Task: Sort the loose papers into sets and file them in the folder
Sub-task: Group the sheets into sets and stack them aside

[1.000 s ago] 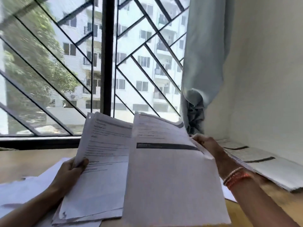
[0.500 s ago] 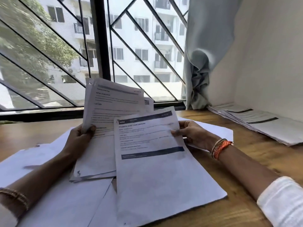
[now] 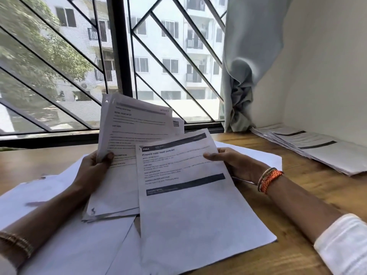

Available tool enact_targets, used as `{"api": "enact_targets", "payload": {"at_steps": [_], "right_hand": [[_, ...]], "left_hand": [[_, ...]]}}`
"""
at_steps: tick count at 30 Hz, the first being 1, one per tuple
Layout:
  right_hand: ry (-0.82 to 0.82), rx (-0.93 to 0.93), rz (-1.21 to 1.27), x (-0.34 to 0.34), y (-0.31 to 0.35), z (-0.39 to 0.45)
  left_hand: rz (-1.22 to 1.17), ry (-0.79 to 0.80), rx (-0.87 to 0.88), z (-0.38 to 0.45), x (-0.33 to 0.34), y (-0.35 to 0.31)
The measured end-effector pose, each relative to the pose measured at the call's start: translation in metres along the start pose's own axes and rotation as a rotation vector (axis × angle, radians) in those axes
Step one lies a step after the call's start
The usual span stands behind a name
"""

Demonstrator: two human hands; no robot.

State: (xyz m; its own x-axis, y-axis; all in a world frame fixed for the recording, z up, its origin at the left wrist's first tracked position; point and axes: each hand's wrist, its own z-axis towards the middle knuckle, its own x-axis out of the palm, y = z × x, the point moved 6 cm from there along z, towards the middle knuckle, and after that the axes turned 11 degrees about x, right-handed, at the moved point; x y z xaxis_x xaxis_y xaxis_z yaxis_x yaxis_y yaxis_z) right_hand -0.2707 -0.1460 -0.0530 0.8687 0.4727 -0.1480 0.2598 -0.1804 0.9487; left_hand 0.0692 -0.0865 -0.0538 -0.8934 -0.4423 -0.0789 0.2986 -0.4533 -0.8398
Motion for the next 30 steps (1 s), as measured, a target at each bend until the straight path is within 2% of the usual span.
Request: {"api": "enact_targets", "payload": {"at_steps": [2,4,5,6,9,10,12,14,15,20,22,24,25,28,30], "right_hand": [[0.048,0.050,-0.161,0.009,0.002,-0.007],[-0.100,-0.025,-0.216,0.002,0.017,-0.008],[-0.268,-0.133,-0.175,-0.010,0.030,-0.008],[-0.502,-0.272,-0.122,-0.027,0.045,-0.014],[-1.358,-0.655,-0.165,-0.063,0.090,-0.067],[-1.540,-0.752,-0.227,-0.064,0.102,-0.083],[-1.646,-0.856,-0.367,-0.052,0.121,-0.095],[-1.612,-0.915,-0.608,-0.024,0.129,-0.083],[-1.512,-0.951,-0.723,-0.005,0.126,-0.068],[-0.810,-0.981,-1.100,0.110,0.088,0.000],[-0.477,-0.881,-1.288,0.151,0.069,0.017],[-0.240,-0.723,-1.312,0.158,0.057,0.023],[-0.219,-0.586,-1.333,0.144,0.052,0.029],[-0.369,-0.105,-1.441,0.063,0.043,0.040],[-0.435,0.097,-1.389,0.013,0.034,0.034]], "left_hand": [[0.007,0.000,0.005,0.000,-0.002,0.000],[0.018,-0.062,0.024,0.002,-0.006,-0.001],[0.033,-0.142,0.050,0.003,-0.011,-0.003],[0.052,-0.251,0.078,0.002,-0.019,-0.005],[0.020,-0.542,0.123,-0.001,-0.038,-0.014],[-0.025,-0.591,0.116,-0.001,-0.042,-0.016],[-0.100,-0.621,0.089,-0.002,-0.042,-0.021],[-0.173,-0.613,0.094,-0.002,-0.037,-0.036],[-0.219,-0.597,0.105,-0.001,-0.035,-0.041],[-0.234,-0.635,0.176,0.005,-0.033,-0.050],[-0.157,-0.634,0.202,0.004,-0.033,-0.046],[-0.086,-0.587,0.165,0.001,-0.031,-0.030],[-0.042,-0.557,0.124,-0.002,-0.030,-0.020],[0.069,-0.451,0.006,-0.007,-0.025,-0.001],[0.137,-0.393,-0.035,-0.006,-0.024,0.000]]}}
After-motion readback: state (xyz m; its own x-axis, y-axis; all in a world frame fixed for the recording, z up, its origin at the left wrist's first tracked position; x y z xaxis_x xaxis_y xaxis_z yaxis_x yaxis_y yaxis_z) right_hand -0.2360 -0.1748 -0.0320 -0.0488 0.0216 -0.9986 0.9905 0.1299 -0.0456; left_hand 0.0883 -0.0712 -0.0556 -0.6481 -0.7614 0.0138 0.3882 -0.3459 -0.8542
